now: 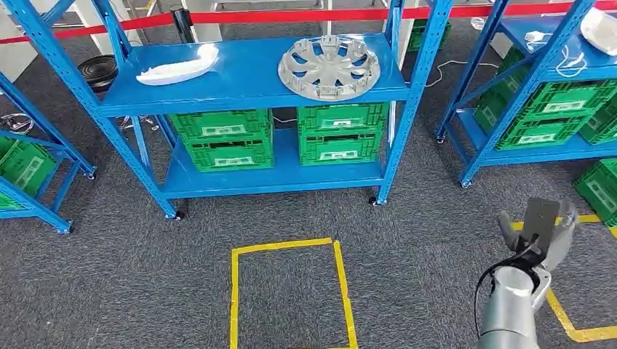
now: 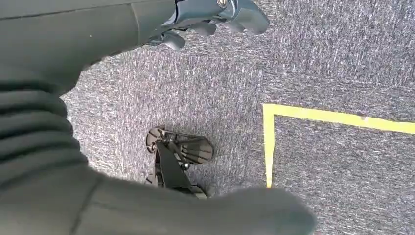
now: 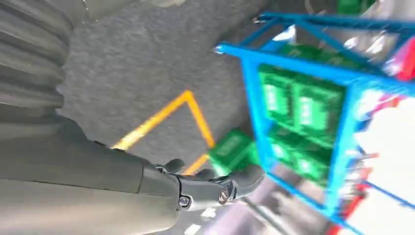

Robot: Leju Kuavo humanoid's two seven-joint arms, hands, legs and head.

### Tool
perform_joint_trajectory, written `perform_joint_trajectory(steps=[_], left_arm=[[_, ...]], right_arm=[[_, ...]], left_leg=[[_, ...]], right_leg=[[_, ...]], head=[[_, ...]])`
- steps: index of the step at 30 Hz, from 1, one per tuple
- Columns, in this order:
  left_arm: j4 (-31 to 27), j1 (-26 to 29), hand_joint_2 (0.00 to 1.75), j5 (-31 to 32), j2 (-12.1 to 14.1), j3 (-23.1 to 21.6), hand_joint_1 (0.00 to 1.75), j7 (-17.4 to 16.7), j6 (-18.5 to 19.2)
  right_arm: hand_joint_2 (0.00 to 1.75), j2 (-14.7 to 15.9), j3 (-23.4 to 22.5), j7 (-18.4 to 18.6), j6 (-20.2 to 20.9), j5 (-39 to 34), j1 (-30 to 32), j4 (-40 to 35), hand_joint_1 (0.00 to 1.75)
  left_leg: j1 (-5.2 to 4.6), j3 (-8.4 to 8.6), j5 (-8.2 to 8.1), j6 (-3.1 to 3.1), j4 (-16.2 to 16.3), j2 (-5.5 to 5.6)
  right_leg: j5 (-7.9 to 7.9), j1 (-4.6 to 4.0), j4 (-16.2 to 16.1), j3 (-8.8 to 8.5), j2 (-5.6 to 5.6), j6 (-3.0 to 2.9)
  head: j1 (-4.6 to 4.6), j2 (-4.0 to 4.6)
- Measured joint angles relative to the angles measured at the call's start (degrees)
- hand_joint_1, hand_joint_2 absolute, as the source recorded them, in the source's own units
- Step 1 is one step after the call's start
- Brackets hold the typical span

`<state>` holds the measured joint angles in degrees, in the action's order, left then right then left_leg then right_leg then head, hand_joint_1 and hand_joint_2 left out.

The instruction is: Take the parts from the cabinet and place them on the table.

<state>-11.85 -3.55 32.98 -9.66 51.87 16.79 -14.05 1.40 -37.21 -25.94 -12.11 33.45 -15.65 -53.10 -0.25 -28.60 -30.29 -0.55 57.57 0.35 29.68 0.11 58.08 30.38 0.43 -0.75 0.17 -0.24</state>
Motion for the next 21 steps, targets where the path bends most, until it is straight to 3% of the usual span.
perform_joint_trajectory(steps=[11,21], left_arm=[[0.0,0.0,1.75,2.2,0.0,0.0,0.0,0.3,0.0],[0.3,-0.1,1.75,3.1,-0.2,0.0,0.0,1.1,-0.1]], right_arm=[[1.75,-2.3,18.5,4.4,-4.0,13.7,0.8,-10.1,0.0],[1.75,-3.7,32.3,9.1,-8.5,28.0,-1.5,-9.6,0.0]], left_leg=[[0.01,-0.02,0.0,-0.01,0.0,0.01],[0.02,-0.05,0.01,-0.01,0.0,0.01]], right_leg=[[0.0,-0.04,0.0,0.0,0.0,0.0],[0.0,-0.03,0.0,0.01,-0.01,0.0]], head=[[0.0,0.0],[0.0,0.0]])
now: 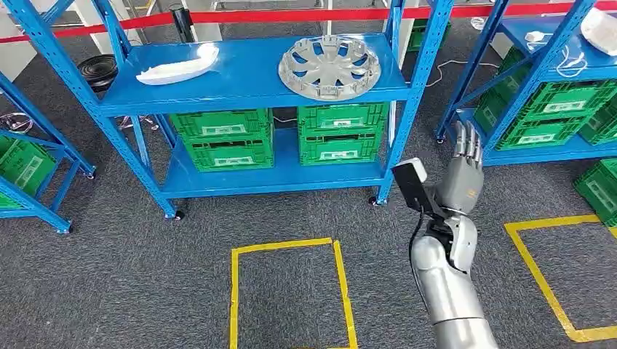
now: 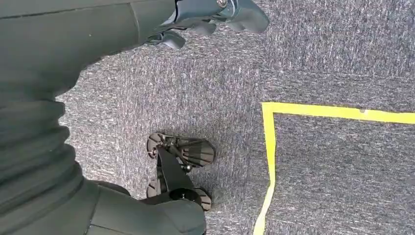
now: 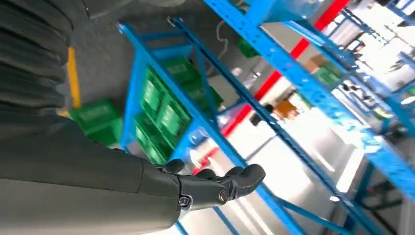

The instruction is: Take the parts from the cabinet and place them on the table.

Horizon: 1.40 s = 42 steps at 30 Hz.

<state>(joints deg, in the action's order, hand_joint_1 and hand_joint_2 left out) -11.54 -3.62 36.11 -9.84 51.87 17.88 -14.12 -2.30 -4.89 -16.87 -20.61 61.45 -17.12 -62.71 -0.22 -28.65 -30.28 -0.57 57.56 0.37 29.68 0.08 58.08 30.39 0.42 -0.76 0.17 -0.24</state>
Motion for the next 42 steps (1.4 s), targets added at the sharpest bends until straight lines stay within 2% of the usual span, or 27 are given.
perform_joint_trajectory(steps=[11,12,18,21,26,35,40,41,42], left_arm=[[0.1,-0.3,1.75,-2.1,-0.3,1.3,0.0,0.9,-2.3],[0.1,-0.4,0.0,-2.7,-0.4,1.8,0.0,1.0,-2.5],[0.2,-0.6,0.0,-4.6,-0.6,3.3,0.0,2.6,-3.6],[0.2,-0.7,0.0,-4.5,-0.7,3.6,0.0,3.2,-6.3],[0.2,-0.7,0.0,-2.1,-0.9,3.7,0.0,1.9,-11.2],[0.2,-0.7,0.0,-1.9,-0.9,3.7,0.0,1.9,-11.6],[0.2,-0.7,0.0,-2.6,-0.9,4.0,0.0,2.1,-11.6],[0.2,-0.8,0.0,-2.6,-0.9,4.0,0.0,2.1,-11.6],[0.2,-0.9,0.0,-2.7,-0.9,4.0,0.0,2.1,-11.6]], right_arm=[[1.75,-2.0,10.4,4.5,-9.5,14.5,-5.0,8.9,0.0],[0.0,-2.1,11.1,4.6,-10.4,15.9,-5.5,9.7,0.0],[0.0,-2.5,14.5,4.7,-14.1,21.5,-7.4,13.6,0.0],[0.0,-2.5,15.3,4.2,-14.5,21.8,-7.8,14.6,0.0],[0.0,-2.5,15.8,3.8,-14.5,21.9,-8.0,15.4,0.0],[0.0,-2.5,15.9,4.0,-14.4,21.9,-8.1,16.6,0.0],[0.0,-2.7,16.0,4.0,-14.4,22.4,-8.7,17.2,0.0],[0.0,-2.8,16.1,4.1,-14.4,22.5,-9.0,17.2,0.0],[0.0,-2.9,16.1,4.1,-14.4,22.5,-9.3,17.2,0.0]], left_leg=[[0.0,-0.01,0.01,-0.02,0.0,0.01],[0.0,0.0,0.01,-0.02,0.0,0.0],[0.0,0.0,0.02,-0.02,0.0,0.01],[0.0,-0.01,0.02,-0.02,0.0,0.0],[-0.03,-0.01,0.01,-0.02,0.0,0.0],[-0.23,-0.1,-0.08,0.14,0.2,0.0],[-0.42,-0.35,-0.15,0.69,0.5,-0.01],[-0.44,-0.43,-0.09,0.92,0.3,-0.02],[-0.04,-0.2,0.26,1.33,-0.5,-0.05]], right_leg=[[0.0,-0.01,0.0,0.01,0.0,0.0],[0.0,-0.01,0.0,0.02,0.01,0.0],[0.0,-0.01,0.0,0.02,0.01,0.0],[0.0,-0.01,0.0,0.02,0.01,0.0],[-0.01,0.02,-0.1,0.01,0.0,0.01],[-0.11,0.19,-0.1,0.02,0.01,0.19],[-0.3,0.37,-0.3,0.08,0.04,0.76],[-0.43,0.37,-0.7,0.03,0.04,1.06],[-0.43,0.1,-0.8,-0.15,0.07,1.35]], head=[[0.0,0.0],[0.0,0.0],[0.0,0.0],[0.0,0.0],[0.0,0.0],[0.0,0.0],[-0.02,0.0],[-0.02,0.0],[0.0,0.0]])
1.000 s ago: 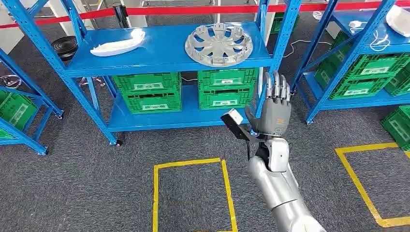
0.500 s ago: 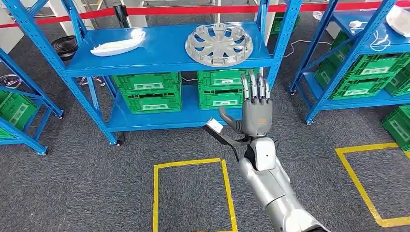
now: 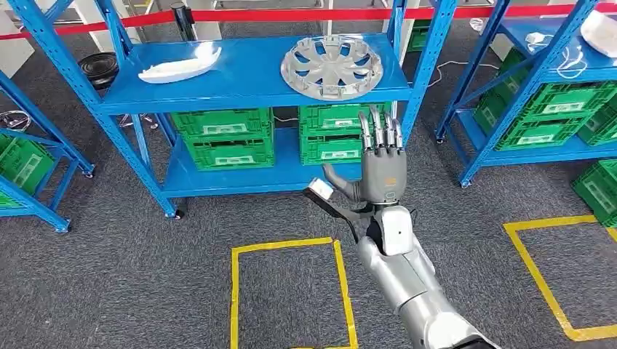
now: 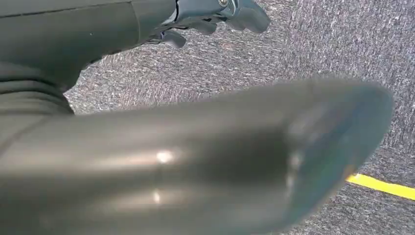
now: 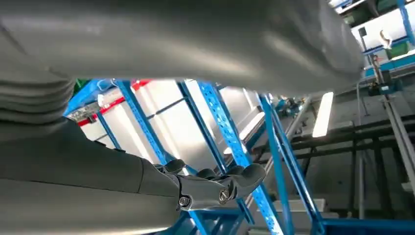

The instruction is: Take the parts from the cabinet and place them on the table.

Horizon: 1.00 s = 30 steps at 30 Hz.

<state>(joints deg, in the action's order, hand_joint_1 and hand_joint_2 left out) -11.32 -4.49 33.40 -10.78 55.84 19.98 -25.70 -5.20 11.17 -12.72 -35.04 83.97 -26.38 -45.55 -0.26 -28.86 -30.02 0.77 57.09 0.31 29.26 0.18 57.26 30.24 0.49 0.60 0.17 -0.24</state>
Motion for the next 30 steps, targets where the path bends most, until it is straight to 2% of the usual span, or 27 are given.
perform_joint_trajectory(steps=[1,2,4,5,6,7,8,10,11,12,14,16,17,18,20,21,22,23,24,25,26,27,28,30], left_arm=[[0.0,0.0,0.0,0.0,-0.2,0.0,0.0,0.0,0.0],[0.0,0.0,0.0,-0.1,-0.2,0.0,0.0,0.0,0.0],[0.0,0.0,0.0,-0.1,-0.2,0.0,0.0,-0.1,0.0],[0.0,0.0,0.0,-0.1,-0.2,0.0,0.0,-0.2,0.0],[0.1,0.0,0.0,-0.1,-0.3,0.0,0.0,-0.2,0.0],[0.1,0.0,0.0,-0.1,-0.3,0.1,0.0,-0.2,0.0],[0.1,0.0,0.0,0.0,-0.3,0.1,0.0,-0.2,0.0],[0.2,0.0,0.0,0.3,-0.3,0.1,0.0,-0.6,0.0],[0.2,0.0,0.0,0.3,-0.2,0.1,0.0,-0.8,0.0],[0.2,-0.1,0.0,0.3,-0.3,0.1,0.0,-1.1,0.0],[0.3,0.0,0.0,0.5,-0.4,0.1,0.0,-1.2,0.2],[0.3,-0.1,0.0,1.0,-0.4,0.1,0.0,-1.2,0.4],[0.3,-0.1,0.0,1.4,-0.4,0.1,0.0,-1.2,0.4],[0.3,-0.2,0.0,1.4,-0.4,0.1,0.0,-1.4,0.4],[0.3,-0.2,0.0,1.4,-0.5,0.1,0.0,-1.8,0.1],[0.3,0.0,0.0,1.4,-0.5,0.1,0.0,-1.8,0.0],[0.3,0.1,0.0,1.4,-0.5,0.1,0.0,-1.9,0.0],[0.3,0.2,0.0,1.4,-0.4,0.1,0.0,-1.9,-0.1],[0.3,0.3,0.0,1.4,-0.4,0.1,0.0,-1.9,-0.1],[0.3,0.3,0.0,1.4,-0.4,0.1,0.0,-1.9,-0.2],[0.3,0.4,0.0,1.4,-0.4,0.1,0.0,-1.9,-0.2],[0.4,0.4,0.0,1.4,-0.4,0.1,0.0,-1.9,-0.2],[0.4,0.2,0.0,1.4,-0.5,0.1,0.0,-2.0,-0.2],[0.4,0.3,0.0,1.4,-0.5,0.1,0.0,-1.9,-0.3]], right_arm=[[0.0,0.0,0.0,0.2,0.0,0.0,-0.1,0.0,0.0],[0.0,0.0,0.0,0.2,0.0,0.1,-0.5,0.0,0.0],[0.0,0.0,0.2,0.3,0.2,0.7,-0.7,0.0,0.0],[0.0,0.0,0.2,0.4,0.3,0.9,-0.5,0.0,0.0],[0.0,0.0,0.2,0.4,0.4,0.9,-0.3,0.0,0.0],[0.0,0.0,0.2,0.4,0.4,1.0,-0.3,0.0,0.0],[0.0,0.0,0.2,0.6,0.4,1.2,-0.3,0.0,0.0],[0.0,0.0,0.2,1.4,0.4,1.9,-0.3,0.0,0.0],[0.0,0.1,0.3,1.7,0.4,2.1,-0.2,0.1,0.0],[0.0,0.1,0.3,2.1,0.4,2.5,-0.2,0.0,0.0],[0.0,0.3,0.3,2.9,0.3,3.1,0.5,-0.1,0.0],[0.0,0.5,0.3,3.7,0.1,4.2,0.7,-0.6,0.0],[0.0,0.5,0.3,4.2,-0.2,4.7,0.7,-0.9,0.0],[0.0,0.5,0.3,4.5,-0.4,5.2,0.7,-1.1,0.0],[0.0,0.6,0.3,4.8,-0.4,5.5,1.3,-1.2,0.0],[0.0,0.6,0.3,5.0,-0.5,5.5,1.7,-1.3,0.0],[0.0,0.7,0.3,5.1,-0.5,5.5,1.9,-1.3,0.0],[0.0,0.7,0.3,5.1,-0.5,5.5,2.0,-1.4,0.0],[0.0,0.7,0.3,5.2,-0.5,5.6,2.1,-1.6,0.0],[0.0,0.7,0.3,5.2,-0.5,5.6,2.1,-1.8,0.0],[0.0,0.7,0.3,5.1,-0.5,5.6,2.1,-1.8,0.0],[0.0,0.7,0.3,5.1,-0.6,5.7,2.1,-1.8,0.0],[0.0,0.7,0.3,5.1,-0.6,5.7,2.2,-1.8,0.0],[0.0,0.7,0.3,5.1,-0.6,5.7,2.3,-2.0,0.0]], left_leg=[[0.47,0.62,0.45,0.21,-0.8,-0.27],[0.65,0.81,0.59,0.45,-1.1,-0.26],[0.73,0.85,0.43,0.56,-1.1,-0.41],[0.74,0.91,0.28,0.53,-1.1,-0.45],[0.78,1.05,0.08,0.42,-1.1,-0.43],[0.9,1.41,-0.23,0.22,-1.0,-0.37],[1.06,1.95,-0.66,-0.04,-1.0,-0.33],[1.37,3.02,-1.89,-0.84,-0.7,-0.32],[1.13,2.6,-2.33,-1.42,-0.6,-0.32],[1.02,2.37,-2.63,-1.84,-0.3,-0.3],[1.13,2.54,-2.7,-2.38,-0.8,-0.38],[1.37,3.32,-3.59,-3.14,-0.7,-0.49],[1.33,2.39,-4.37,-3.25,1.6,-0.47],[1.33,0.01,-6.04,-3.42,5.8,-0.46],[1.33,-7.11,-9.39,-3.6,16.7,-0.45],[1.33,-9.45,-9.11,-3.53,19.3,-0.45],[1.32,-10.39,-7.21,-3.39,19.1,-0.45],[1.3,-10.09,-4.02,-3.18,16.4,-0.44],[1.24,-8.68,0.53,-2.79,11.0,-0.44],[1.13,-7.26,4.15,-2.34,5.8,-0.41],[0.94,-6.56,4.78,-2.04,3.7,-0.33],[0.65,-5.69,4.18,-1.94,2.7,-0.33],[0.64,-5.59,3.37,-1.95,2.3,-0.37],[0.62,-5.58,3.11,-1.5,2.1,-0.24]], right_leg=[[0.31,0.03,0.6,0.1,-0.03,0.14],[1.49,-0.09,3.2,1.61,-0.08,0.3],[4.86,0.19,12.1,6.83,-0.18,0.71],[5.93,0.37,16.3,9.6,-0.19,0.89],[5.57,0.58,18.7,11.67,-0.2,1.04],[3.48,0.76,17.5,11.97,-0.22,1.15],[0.2,0.91,13.7,10.75,-0.26,1.27],[-6.18,1.22,2.7,6.59,-0.69,1.56],[-4.51,0.58,2.8,6.14,-0.83,1.4],[-3.81,0.67,1.6,5.63,-0.69,0.36],[-3.37,0.33,2.0,5.94,-0.47,-0.58],[-3.03,0.72,1.6,5.15,-0.26,-1.33],[-2.67,0.74,1.5,4.59,-0.24,-1.88],[-2.42,0.74,1.4,4.25,-0.25,-2.19],[-1.67,0.57,1.5,3.65,-0.22,-2.48],[-1.32,0.49,1.5,3.21,-0.09,-2.53],[-0.91,0.45,1.5,2.6,0.09,-2.49],[-0.42,0.43,1.4,1.87,0.27,-2.44],[0.17,0.4,1.5,0.95,0.38,-2.33],[0.68,0.4,1.4,0.17,0.4,-2.19],[0.99,0.44,1.3,0.24,0.39,-2.0],[1.32,0.11,1.5,0.21,0.64,-1.46],[1.29,0.14,1.4,0.44,0.63,-1.19],[1.43,0.19,0.8,0.09,0.59,-0.59]], head=[[-0.02,0.0],[0.33,0.0],[0.39,0.0],[0.39,0.0],[0.42,0.0],[0.4,0.0],[0.4,0.0],[0.42,0.0],[0.5,0.0],[0.72,0.0],[0.31,0.0],[0.33,0.0],[-0.02,0.0],[-0.22,0.0],[-0.3,0.0],[-0.26,0.0],[-0.28,0.0],[-0.28,0.0],[-0.28,0.0],[-0.28,0.0],[-0.22,0.0],[-0.33,0.0],[-0.28,0.0],[-0.3,0.0]])
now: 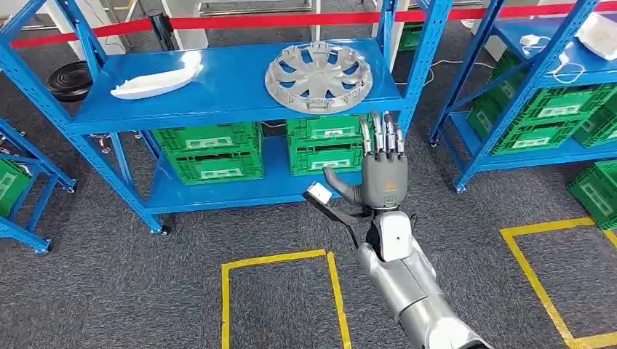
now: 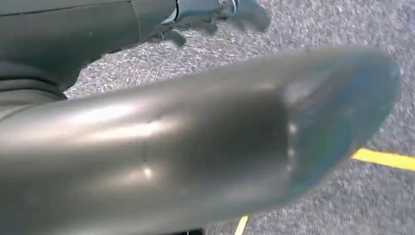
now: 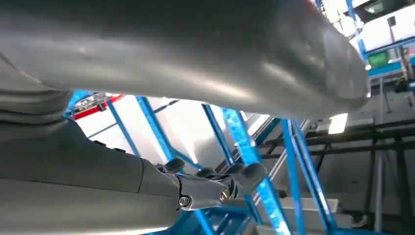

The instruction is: Take the parts from the cabinet and place them on the table.

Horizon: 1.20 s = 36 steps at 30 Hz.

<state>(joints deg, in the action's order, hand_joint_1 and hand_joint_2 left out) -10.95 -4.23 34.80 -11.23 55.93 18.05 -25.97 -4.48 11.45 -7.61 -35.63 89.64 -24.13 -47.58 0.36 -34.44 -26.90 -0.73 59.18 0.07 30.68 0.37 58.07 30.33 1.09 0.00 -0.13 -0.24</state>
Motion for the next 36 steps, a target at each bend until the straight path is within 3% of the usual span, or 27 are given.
perform_joint_trajectory(steps=[2,3,5,6,7,8,10,11,12,13,15,17,18,20,21,22,23,24,26,27,28,32,33,34,36], left_arm=[[0.0,0.0,0.0,0.0,-0.1,0.0,0.0,0.0,0.0],[0.0,0.0,0.0,0.0,-0.1,0.0,0.0,0.0,-0.1],[0.0,-0.2,0.0,0.4,-0.1,0.0,0.0,-0.1,-0.1],[0.0,-0.1,0.0,0.8,-0.1,0.0,0.0,-0.2,-0.1],[0.0,0.0,0.0,1.1,-0.1,0.0,0.0,-0.3,-0.1],[0.0,0.1,0.0,1.3,-0.1,0.0,0.0,-0.3,-0.1],[0.0,0.1,0.0,1.5,-0.1,0.0,0.0,-0.3,-0.1],[0.0,0.1,0.0,1.5,-0.1,0.0,0.0,-0.3,-0.2],[0.0,-0.1,0.0,1.5,-0.1,0.0,0.0,-0.2,-0.2],[0.0,-0.1,0.0,1.5,-0.1,0.0,0.0,-0.3,-0.2],[0.0,-0.1,0.0,1.5,-0.1,0.0,0.0,-0.3,-0.2],[0.0,-0.1,0.0,1.6,-0.2,0.0,0.0,-0.3,-0.2],[0.0,-0.2,0.0,1.6,-0.2,0.0,0.0,-0.3,-0.2],[0.0,-0.3,0.0,1.7,-0.2,-0.1,0.0,-0.4,-0.2],[0.0,-0.1,0.0,1.7,-0.2,-0.1,0.0,-0.4,-0.2],[0.0,0.0,0.0,1.7,-0.2,0.0,0.0,-0.4,-0.2],[0.0,0.1,0.0,1.8,-0.2,-0.1,0.0,-0.4,-0.2],[0.0,0.1,0.0,1.8,-0.2,-0.1,0.0,-0.4,-0.1],[0.0,0.0,0.0,1.9,-0.1,-0.1,0.0,-0.4,-0.1],[0.0,0.0,0.0,2.0,-0.1,-0.1,0.0,-0.3,-0.1],[0.0,-0.1,0.0,2.3,-0.1,-0.2,0.0,-0.3,-0.1],[0.0,0.0,0.0,3.0,-0.1,-0.2,0.0,0.1,0.4],[-0.1,0.0,0.0,3.0,0.0,-0.2,0.0,1.0,0.9],[-0.1,-0.2,0.0,3.0,0.0,-0.2,0.0,1.9,1.3],[-0.1,-0.3,0.0,2.8,-0.1,-0.2,0.0,2.8,1.7]], right_arm=[[0.0,0.2,0.0,0.0,-0.1,0.0,-0.1,-0.6,0.0],[0.0,0.2,0.0,0.0,0.0,0.0,-0.3,-0.6,0.0],[0.0,0.4,0.0,0.0,0.4,0.2,0.1,-0.6,0.0],[0.0,0.4,0.0,0.0,0.6,0.3,0.3,-0.7,0.0],[0.0,0.5,0.0,0.0,0.9,0.3,0.5,-0.8,0.0],[0.0,0.7,0.0,0.0,1.0,0.3,0.6,-0.9,0.0],[0.0,0.8,0.0,-0.1,0.9,0.3,0.6,-1.5,0.0],[0.0,0.9,0.0,-0.3,0.9,0.3,0.6,-1.6,0.0],[0.0,1.0,0.0,-0.4,0.8,0.3,0.5,-1.7,0.0],[0.0,1.0,0.0,-0.5,0.7,0.2,0.7,-1.9,0.0],[0.0,1.2,-0.2,-0.7,0.4,-0.2,0.9,-2.4,0.0],[0.0,1.4,-0.8,-0.8,0.2,-0.8,0.9,-3.5,0.0],[0.0,1.4,-0.8,-0.9,0.1,-0.8,0.7,-3.9,0.0],[0.0,1.4,-1.0,-1.0,0.6,-0.8,1.3,-4.7,0.0],[0.0,1.5,-1.1,-0.9,0.9,-0.8,1.7,-5.1,0.0],[0.0,1.6,-1.3,-0.8,1.1,-0.8,2.1,-5.4,0.0],[0.0,1.7,-1.7,-0.7,1.1,-0.8,2.5,-5.8,0.0],[0.0,1.8,-2.0,-0.7,1.1,-0.8,2.6,-6.1,0.0],[0.0,2.1,-2.4,-0.6,1.1,-0.8,2.6,-6.9,0.0],[0.0,2.2,-2.5,-0.7,1.1,-0.8,2.6,-7.2,0.0],[0.0,2.4,-2.8,-0.7,1.1,-0.9,2.7,-7.6,0.0],[0.0,3.0,-4.0,-1.0,0.9,-1.6,3.3,-9.2,0.0],[0.0,3.1,-4.3,-1.3,0.6,-2.1,3.3,-9.6,0.0],[0.0,3.2,-4.7,-1.6,0.6,-2.5,3.3,-9.8,0.0],[0.0,3.3,-5.3,-1.8,0.6,-3.1,3.8,-10.1,0.0]], left_leg=[[0.53,1.22,-0.09,0.71,-1.0,0.02],[0.56,1.5,-0.27,1.06,-1.1,-0.06],[0.55,1.91,-0.82,1.41,-1.0,-0.08],[0.55,2.16,-1.12,1.4,-1.0,-0.05],[0.57,2.53,-1.42,1.37,-1.0,0.0],[0.59,3.08,-1.81,1.26,-1.0,0.06],[0.68,4.48,-2.78,0.91,-0.8,0.13],[0.65,4.31,-3.3,0.54,-0.8,0.1],[0.23,4.45,-3.7,0.08,-0.6,0.19],[0.21,4.4,-3.71,-0.2,-0.9,0.23],[0.37,4.84,-3.65,-0.8,-1.3,0.17],[0.46,5.29,-4.49,-1.52,-0.6,0.13],[0.4,3.86,-5.88,-1.69,2.1,0.13],[0.57,-1.61,-9.52,-1.97,11.6,0.14],[0.57,-4.31,-10.52,-2.06,15.8,0.15],[0.57,-5.88,-10.04,-2.09,17.5,0.14],[0.58,-5.91,-7.78,-2.05,16.2,0.14],[0.59,-4.84,-4.73,-1.92,12.7,0.14],[0.59,-0.96,1.38,-1.57,2.6,0.08],[0.31,0.05,0.54,-1.4,0.6,0.14],[0.3,0.59,0.1,-0.81,0.0,0.2],[0.47,1.06,-0.07,0.76,-0.6,0.24],[0.45,1.38,-0.33,1.19,-0.7,0.19],[0.43,1.51,-0.46,1.43,-0.7,0.15],[0.34,1.82,-0.97,1.74,-0.7,0.13]], right_leg=[[0.96,0.01,1.4,-0.12,-0.27,0.71],[2.4,0.02,4.7,1.75,-0.43,0.91],[5.96,0.18,14.8,7.9,-0.51,1.29],[6.36,0.19,18.2,10.36,-0.54,1.42],[5.3,0.26,18.8,11.58,-0.58,1.49],[2.68,0.35,16.6,11.34,-0.64,1.47],[-4.36,0.48,6.3,7.49,-0.87,1.32],[-5.83,0.47,2.2,6.03,-1.16,1.17],[-4.8,0.0,1.3,5.25,-1.08,1.01],[-4.62,0.23,1.3,5.11,-0.93,0.38],[-4.4,-0.13,1.2,5.21,-0.81,-0.2],[-4.36,0.42,0.3,4.2,-0.77,-1.07],[-4.1,0.51,0.3,3.89,-0.81,-1.51],[-3.57,0.46,0.3,3.47,-0.83,-1.88],[-3.29,0.42,0.3,3.19,-0.83,-1.92],[-3.02,0.42,0.3,2.81,-0.78,-1.86],[-2.68,0.44,0.3,2.29,-0.68,-1.77],[-2.35,0.48,0.3,1.75,-0.61,-1.62],[-1.54,0.56,0.3,0.61,-0.55,-1.16],[-1.11,0.17,0.4,0.47,-0.49,-0.66],[-0.94,0.16,0.4,0.64,-0.3,-0.25],[-0.46,0.51,0.5,0.23,-0.49,1.27],[0.61,0.43,2.9,1.42,-0.68,1.47],[2.4,0.43,7.0,3.67,-0.73,1.7],[5.6,0.43,16.5,9.41,-0.72,1.9]], head=[[0.11,0.0],[0.24,0.0],[0.24,0.0],[0.26,0.0],[0.28,0.0],[0.31,0.0],[0.31,0.0],[0.33,0.0],[0.31,0.0],[0.28,0.0],[0.18,0.0],[0.13,0.0],[-0.11,0.0],[-0.24,0.0],[-0.26,0.0],[-0.24,0.0],[-0.26,0.0],[-0.28,0.0],[-0.26,0.0],[-0.26,0.0],[-0.4,0.0],[-0.15,0.0],[0.0,0.0],[0.11,0.0],[0.13,0.0]])
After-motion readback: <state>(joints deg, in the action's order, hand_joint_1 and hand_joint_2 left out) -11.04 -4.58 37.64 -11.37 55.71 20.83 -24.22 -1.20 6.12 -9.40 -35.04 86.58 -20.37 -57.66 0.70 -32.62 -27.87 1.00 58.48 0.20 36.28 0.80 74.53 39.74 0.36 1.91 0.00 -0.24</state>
